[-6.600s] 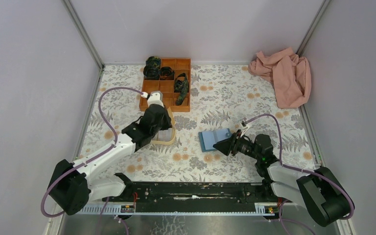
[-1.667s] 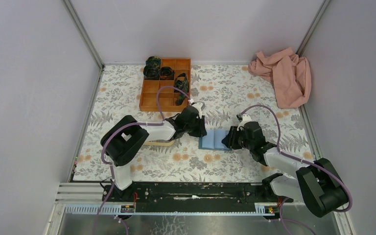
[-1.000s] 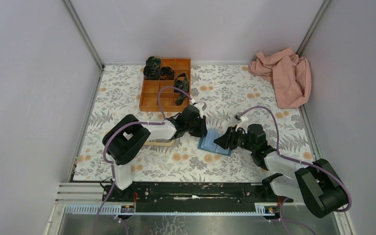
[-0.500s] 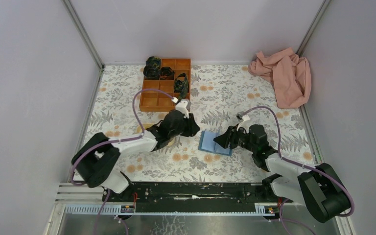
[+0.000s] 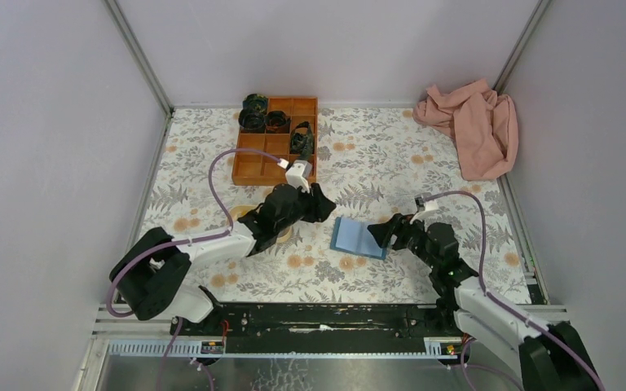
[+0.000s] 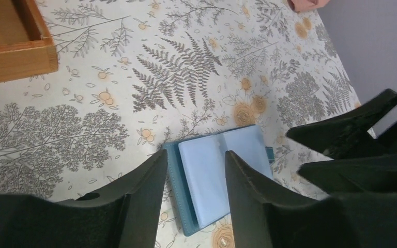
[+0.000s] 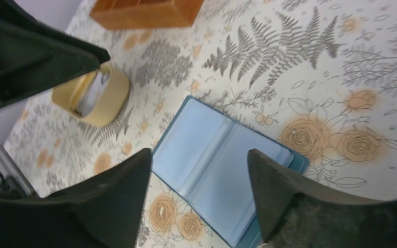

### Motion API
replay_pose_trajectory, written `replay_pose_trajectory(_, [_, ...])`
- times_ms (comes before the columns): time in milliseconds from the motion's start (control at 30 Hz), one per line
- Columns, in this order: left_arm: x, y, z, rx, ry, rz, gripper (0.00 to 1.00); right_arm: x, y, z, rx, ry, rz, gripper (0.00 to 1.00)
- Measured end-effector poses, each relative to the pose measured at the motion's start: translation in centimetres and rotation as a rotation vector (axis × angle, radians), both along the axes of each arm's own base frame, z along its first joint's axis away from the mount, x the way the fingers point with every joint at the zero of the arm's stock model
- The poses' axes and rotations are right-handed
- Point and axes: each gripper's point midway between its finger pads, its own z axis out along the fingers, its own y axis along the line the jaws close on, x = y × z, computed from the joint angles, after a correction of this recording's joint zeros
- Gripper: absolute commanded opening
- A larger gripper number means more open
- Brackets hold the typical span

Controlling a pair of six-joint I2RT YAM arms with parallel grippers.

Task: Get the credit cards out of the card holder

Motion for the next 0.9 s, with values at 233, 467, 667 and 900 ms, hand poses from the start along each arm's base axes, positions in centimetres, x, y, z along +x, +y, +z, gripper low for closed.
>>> replay_pose_trajectory(233, [0.4,1.9,0.8,-0.009,-0.032,0.098,1.00,0.8,-2.8,2.0,-0.001,-0.117,-0.158,0.88])
replay_pose_trajectory(467, [0.8,2.3,1.6,-0.018,-0.053,0.126,1.00,1.1,-4.4,1.3,-0.037,-0.099,-0.245,0.87])
replay_pose_trajectory(667, [0.9,2.4,1.7,-0.016,-0.056,0.134,1.00,1.0,-4.6,0.4,-0.057,-0.071,-0.251,0.87])
replay_pose_trajectory(900, [0.9,2.4,1.7,-0.015,-0.057,0.137,1.00,1.0,-4.6,0.2,-0.062,-0.063,-0.250,0.86])
